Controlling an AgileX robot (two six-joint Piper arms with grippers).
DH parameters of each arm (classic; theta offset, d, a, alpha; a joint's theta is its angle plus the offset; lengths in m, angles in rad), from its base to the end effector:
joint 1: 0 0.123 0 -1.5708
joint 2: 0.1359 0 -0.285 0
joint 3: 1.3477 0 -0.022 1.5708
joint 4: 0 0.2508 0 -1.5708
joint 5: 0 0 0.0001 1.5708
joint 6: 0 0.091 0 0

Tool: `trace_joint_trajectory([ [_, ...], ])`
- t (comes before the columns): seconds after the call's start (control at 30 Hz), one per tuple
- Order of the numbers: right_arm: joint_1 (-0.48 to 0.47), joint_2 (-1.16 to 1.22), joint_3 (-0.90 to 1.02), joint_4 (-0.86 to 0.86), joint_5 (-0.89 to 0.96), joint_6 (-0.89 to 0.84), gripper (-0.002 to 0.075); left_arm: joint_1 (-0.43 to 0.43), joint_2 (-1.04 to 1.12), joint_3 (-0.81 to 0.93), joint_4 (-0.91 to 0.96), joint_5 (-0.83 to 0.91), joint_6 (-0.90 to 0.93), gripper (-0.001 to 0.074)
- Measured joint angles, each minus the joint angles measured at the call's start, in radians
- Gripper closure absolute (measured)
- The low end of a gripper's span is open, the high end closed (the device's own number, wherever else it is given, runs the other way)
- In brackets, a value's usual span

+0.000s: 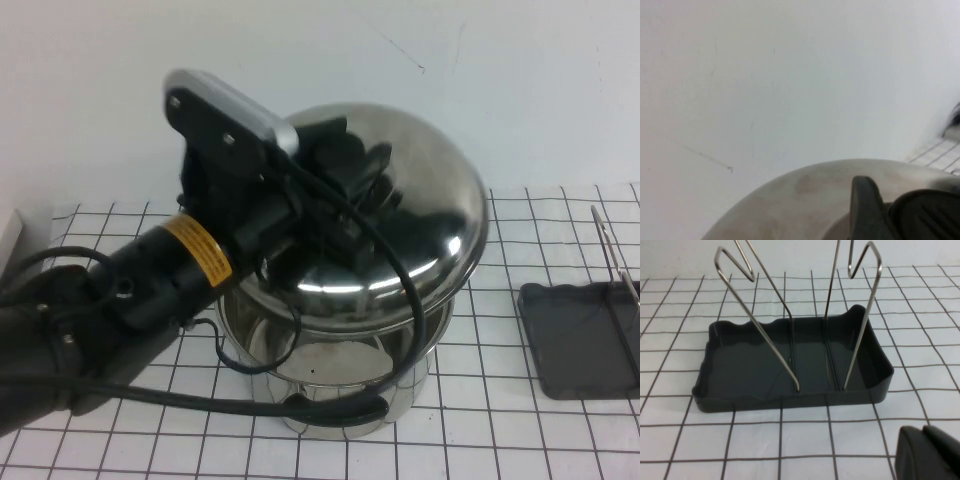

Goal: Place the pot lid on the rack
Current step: Hand over the pot lid

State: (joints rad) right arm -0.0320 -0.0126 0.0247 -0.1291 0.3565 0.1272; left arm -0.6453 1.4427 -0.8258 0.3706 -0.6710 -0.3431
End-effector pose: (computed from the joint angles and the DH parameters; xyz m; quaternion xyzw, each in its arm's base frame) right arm 0.0528 -0.0058 0.1737 0.0287 0.7979 -0.0257 0.6016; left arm 0.2417 -0.2076 0.3097 0.2760 0.6096 -0.3223 0.6696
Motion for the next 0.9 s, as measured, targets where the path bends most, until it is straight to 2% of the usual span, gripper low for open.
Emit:
trace_joint_trajectory([
  [0.3, 0.000, 0.000, 0.000, 0.000, 0.000, 0.000, 0.0729, 0.000, -0.032, -0.002, 0.004, -0.127, -0.594, 0.0417],
  [0.43, 0.000, 0.000, 0.000, 0.000, 0.000, 0.000, 0.0729, 0.000, 0.025, -0.002, -0.003, -0.211, -0.691, 0.0417],
  [0.57, 0.000, 0.000, 0.000, 0.000, 0.000, 0.000, 0.0729, 0.000, 0.104, -0.002, -0.014, -0.397, -0.729, 0.0417],
  [0.67, 0.000, 0.000, 0.000, -0.013, 0.000, -0.002, 0.0729, 0.000, 0.155, -0.008, -0.021, -0.439, -0.801, 0.0417],
  [0.77, 0.000, 0.000, 0.000, -0.120, 0.002, -0.037, 0.0729, 0.000, 0.197, -0.017, -0.021, -0.439, -0.896, 0.0417],
  [0.9, 0.000, 0.000, 0.002, -0.285, 0.002, -0.019, 0.0729, 0.000, 0.210, -0.017, -0.007, -0.439, -0.919, 0.0417],
])
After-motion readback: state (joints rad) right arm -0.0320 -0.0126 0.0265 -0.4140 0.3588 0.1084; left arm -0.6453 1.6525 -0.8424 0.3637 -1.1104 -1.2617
